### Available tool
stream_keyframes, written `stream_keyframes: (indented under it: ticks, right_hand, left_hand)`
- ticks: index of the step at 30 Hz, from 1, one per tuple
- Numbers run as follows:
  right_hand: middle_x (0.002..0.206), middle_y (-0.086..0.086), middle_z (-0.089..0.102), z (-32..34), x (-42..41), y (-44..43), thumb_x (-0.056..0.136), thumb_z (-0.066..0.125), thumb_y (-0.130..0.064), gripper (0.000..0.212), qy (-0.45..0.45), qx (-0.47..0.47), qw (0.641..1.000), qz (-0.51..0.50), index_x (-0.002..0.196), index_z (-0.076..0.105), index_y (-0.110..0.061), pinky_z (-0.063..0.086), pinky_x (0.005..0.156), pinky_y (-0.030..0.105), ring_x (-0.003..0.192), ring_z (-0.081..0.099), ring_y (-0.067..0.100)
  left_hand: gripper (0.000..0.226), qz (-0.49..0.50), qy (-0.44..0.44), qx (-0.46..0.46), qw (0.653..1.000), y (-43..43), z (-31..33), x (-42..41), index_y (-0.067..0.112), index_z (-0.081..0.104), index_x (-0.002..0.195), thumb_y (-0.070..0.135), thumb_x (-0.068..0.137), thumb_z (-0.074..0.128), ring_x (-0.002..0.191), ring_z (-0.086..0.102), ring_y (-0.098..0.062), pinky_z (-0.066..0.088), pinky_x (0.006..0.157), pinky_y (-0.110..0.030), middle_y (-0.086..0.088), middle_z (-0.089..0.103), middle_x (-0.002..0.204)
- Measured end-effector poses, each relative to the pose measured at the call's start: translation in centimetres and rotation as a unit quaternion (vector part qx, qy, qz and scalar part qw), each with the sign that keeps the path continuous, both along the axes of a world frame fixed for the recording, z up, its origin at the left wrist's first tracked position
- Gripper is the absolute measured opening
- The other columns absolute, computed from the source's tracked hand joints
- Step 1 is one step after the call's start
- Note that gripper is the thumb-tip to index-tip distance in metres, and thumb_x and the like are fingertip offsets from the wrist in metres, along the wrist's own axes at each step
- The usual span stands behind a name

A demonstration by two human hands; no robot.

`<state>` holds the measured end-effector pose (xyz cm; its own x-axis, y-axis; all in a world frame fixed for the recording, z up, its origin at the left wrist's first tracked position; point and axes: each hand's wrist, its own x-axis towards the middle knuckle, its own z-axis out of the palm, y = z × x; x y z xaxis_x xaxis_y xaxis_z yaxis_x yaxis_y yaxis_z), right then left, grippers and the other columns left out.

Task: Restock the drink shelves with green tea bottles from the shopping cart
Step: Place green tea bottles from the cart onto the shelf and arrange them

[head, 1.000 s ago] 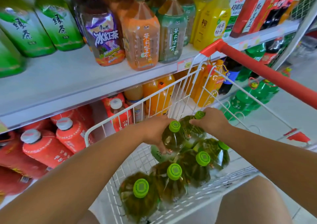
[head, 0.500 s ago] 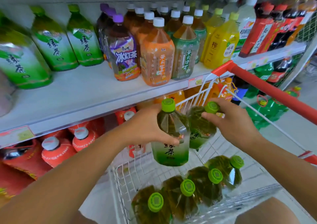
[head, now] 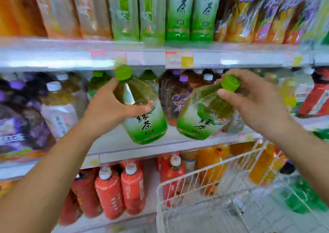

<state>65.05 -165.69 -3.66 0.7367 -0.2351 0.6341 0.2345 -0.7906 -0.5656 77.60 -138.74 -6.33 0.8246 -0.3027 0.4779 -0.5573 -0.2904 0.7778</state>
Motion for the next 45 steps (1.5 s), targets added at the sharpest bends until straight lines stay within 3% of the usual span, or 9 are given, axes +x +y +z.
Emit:
stream_keyframes:
  ticks: [3, 9, 13, 18, 23, 26, 29, 38, 45]
  right_hand:
    - [0.098, -0.007, 0.067, -1.3, 4.7, 2.5, 0.083, 0.068, -0.033, 0.028, 0.004, -0.043, 0.999, 0.020, 0.108, 0.057, -0.036, 0.051, 0.085, 0.043, 0.090, 0.064, 0.020]
    - [0.103, -0.001, 0.067, -3.3, 12.7, 6.3, 0.087, 0.066, -0.028, 0.036, 0.079, -0.085, 0.992, 0.052, 0.121, 0.057, -0.022, 0.046, 0.085, 0.030, 0.093, 0.061, 0.021]
    - [0.111, -0.002, 0.066, -4.4, 18.0, 7.0, 0.084, 0.066, -0.038, 0.035, 0.120, -0.071, 0.987, 0.076, 0.118, 0.057, -0.033, 0.048, 0.094, 0.042, 0.101, 0.062, 0.022]
    - [0.120, 0.005, 0.064, -5.0, 23.2, 7.7, 0.087, 0.067, -0.019, 0.036, 0.136, 0.059, 0.975, 0.166, 0.116, 0.055, -0.037, 0.044, 0.102, 0.048, 0.111, 0.061, 0.024]
    - [0.134, -0.016, 0.048, -10.0, 20.9, 9.0, 0.076, 0.079, -0.031, 0.092, 0.154, 0.192, 0.955, 0.165, 0.147, 0.021, -0.035, 0.037, 0.106, 0.028, 0.126, 0.046, 0.005]
    - [0.139, -0.010, 0.047, -13.5, 20.0, 9.4, 0.072, 0.082, -0.017, 0.100, 0.118, 0.211, 0.958, 0.153, 0.144, 0.016, -0.043, 0.037, 0.109, 0.033, 0.128, 0.045, 0.007]
    - [0.139, -0.010, 0.048, -14.5, 22.0, 10.0, 0.071, 0.083, -0.022, 0.100, 0.096, 0.220, 0.961, 0.134, 0.147, 0.020, -0.036, 0.037, 0.109, 0.032, 0.127, 0.046, 0.006]
    - [0.154, -0.001, 0.030, -16.2, 28.9, 12.3, 0.080, 0.076, -0.021, 0.103, 0.089, 0.186, 0.968, 0.140, 0.150, 0.003, -0.045, 0.028, 0.112, 0.031, 0.141, 0.029, 0.016]
    - [0.155, 0.004, 0.028, -16.6, 30.3, 12.1, 0.083, 0.074, -0.025, 0.095, 0.080, 0.180, 0.975, 0.098, 0.151, 0.009, -0.040, 0.028, 0.107, 0.031, 0.144, 0.022, 0.022]
  left_hand:
    - [0.057, 0.044, -0.013, 0.009, 0.999, 3.1, -0.4, 1.8, 0.037, 0.055, 0.100, 0.022, 0.060, 0.092, 0.075, 0.050, 0.031, 0.034, 0.063, 0.006, 0.032, 0.057, 0.093]
    - [0.059, 0.063, 0.005, 0.065, 0.996, 7.4, -3.6, 6.8, 0.034, 0.056, 0.102, 0.023, 0.058, 0.094, 0.081, 0.054, 0.025, 0.039, 0.070, 0.003, 0.025, 0.063, 0.095]
    - [0.066, 0.048, 0.025, 0.057, 0.997, 7.8, -5.4, 9.5, 0.035, 0.053, 0.109, 0.024, 0.059, 0.094, 0.086, 0.051, 0.028, 0.038, 0.073, 0.003, 0.027, 0.059, 0.101]
    - [0.081, 0.029, 0.046, 0.064, 0.996, 7.2, -5.8, 11.8, 0.029, 0.050, 0.127, 0.034, 0.059, 0.093, 0.107, 0.057, 0.000, 0.041, 0.083, -0.013, 0.019, 0.061, 0.116]
    - [0.088, 0.042, 0.061, 0.046, 0.996, 7.0, -7.3, 12.5, 0.028, 0.038, 0.129, 0.042, 0.060, 0.091, 0.109, 0.056, 0.001, 0.045, 0.094, -0.020, 0.014, 0.057, 0.120]
    - [0.097, 0.072, 0.030, 0.013, 0.997, 6.8, -9.7, 11.6, 0.027, 0.032, 0.143, 0.039, 0.065, 0.089, 0.128, 0.045, -0.005, 0.035, 0.110, -0.026, 0.011, 0.044, 0.140]
    - [0.099, 0.117, 0.025, -0.038, 0.992, 6.2, -12.6, 9.7, 0.033, 0.020, 0.147, 0.029, 0.072, 0.085, 0.128, 0.041, 0.004, 0.037, 0.109, -0.022, 0.028, 0.036, 0.141]
    - [0.100, 0.210, -0.013, 0.065, 0.975, 6.2, -15.0, 9.7, 0.036, 0.015, 0.150, 0.089, 0.069, 0.040, 0.101, 0.066, -0.028, 0.054, 0.079, -0.042, 0.006, 0.066, 0.123]
    - [0.095, 0.196, -0.005, 0.033, 0.980, 6.2, -15.5, 9.9, 0.039, 0.021, 0.147, 0.087, 0.069, 0.047, 0.109, 0.064, -0.019, 0.054, 0.087, -0.045, 0.015, 0.063, 0.124]
